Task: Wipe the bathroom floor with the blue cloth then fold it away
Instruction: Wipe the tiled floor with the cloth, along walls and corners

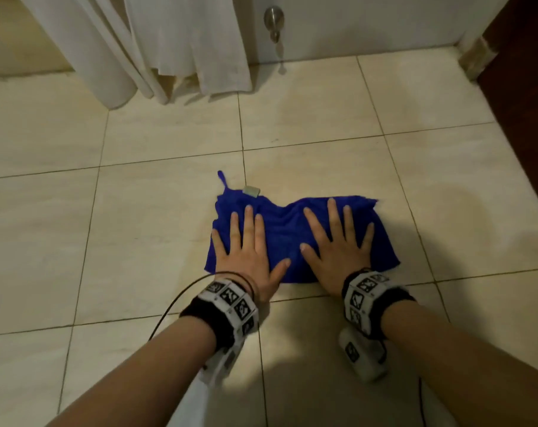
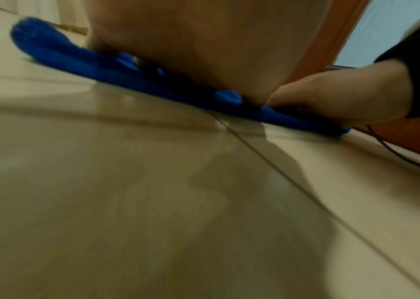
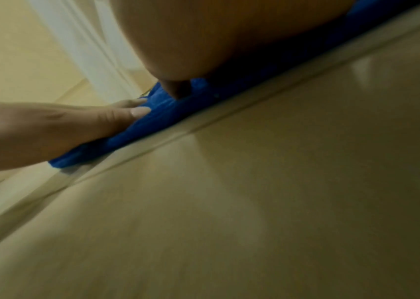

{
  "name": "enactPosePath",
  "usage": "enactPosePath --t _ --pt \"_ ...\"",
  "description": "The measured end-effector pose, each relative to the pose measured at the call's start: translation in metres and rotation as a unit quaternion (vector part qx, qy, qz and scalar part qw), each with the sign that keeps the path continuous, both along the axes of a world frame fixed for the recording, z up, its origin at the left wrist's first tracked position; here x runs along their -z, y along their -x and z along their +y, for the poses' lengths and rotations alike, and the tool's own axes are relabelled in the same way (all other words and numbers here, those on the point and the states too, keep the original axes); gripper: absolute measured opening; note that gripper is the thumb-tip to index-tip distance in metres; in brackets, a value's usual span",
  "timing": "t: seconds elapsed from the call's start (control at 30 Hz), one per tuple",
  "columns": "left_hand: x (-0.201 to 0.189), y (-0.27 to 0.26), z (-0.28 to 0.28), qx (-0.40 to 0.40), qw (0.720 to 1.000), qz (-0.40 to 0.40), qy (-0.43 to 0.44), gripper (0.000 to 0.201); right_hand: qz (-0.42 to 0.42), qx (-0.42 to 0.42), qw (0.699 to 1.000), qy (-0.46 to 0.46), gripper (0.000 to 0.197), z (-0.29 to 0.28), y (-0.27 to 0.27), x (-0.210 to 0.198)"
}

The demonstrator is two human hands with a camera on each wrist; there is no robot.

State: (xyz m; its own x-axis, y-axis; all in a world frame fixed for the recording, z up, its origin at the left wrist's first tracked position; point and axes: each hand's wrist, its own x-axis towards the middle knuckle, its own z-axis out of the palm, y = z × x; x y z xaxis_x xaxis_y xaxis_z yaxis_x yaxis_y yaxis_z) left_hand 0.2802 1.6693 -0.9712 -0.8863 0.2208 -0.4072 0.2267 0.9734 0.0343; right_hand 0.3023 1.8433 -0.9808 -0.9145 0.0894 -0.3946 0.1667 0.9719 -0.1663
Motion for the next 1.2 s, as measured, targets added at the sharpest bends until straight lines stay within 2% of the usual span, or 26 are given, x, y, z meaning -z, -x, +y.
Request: enactPosePath --t 0.33,0.67,0.93,1.2 --pt "0.013 0.119 0.051 0.039 0.999 0.024 -0.029 0.095 -0.005 0.059 0.998 -0.013 0.067 0.048 0.091 0.002" --pt "0.014 0.164 0.081 0.037 0.997 0.04 -0.052 0.092 -0.008 0.081 0.997 -0.008 0.069 0.088 0.151 0.001" --pt "0.013 0.141 0.077 0.048 0.997 0.031 -0.047 0.088 0.015 0.057 0.998 -0.032 0.066 0.087 0.128 0.004" --pt "0.011 0.068 0.063 0.072 0.996 0.018 -0.043 0.088 0.024 0.045 0.998 -0.038 0.067 0.076 0.045 0.001"
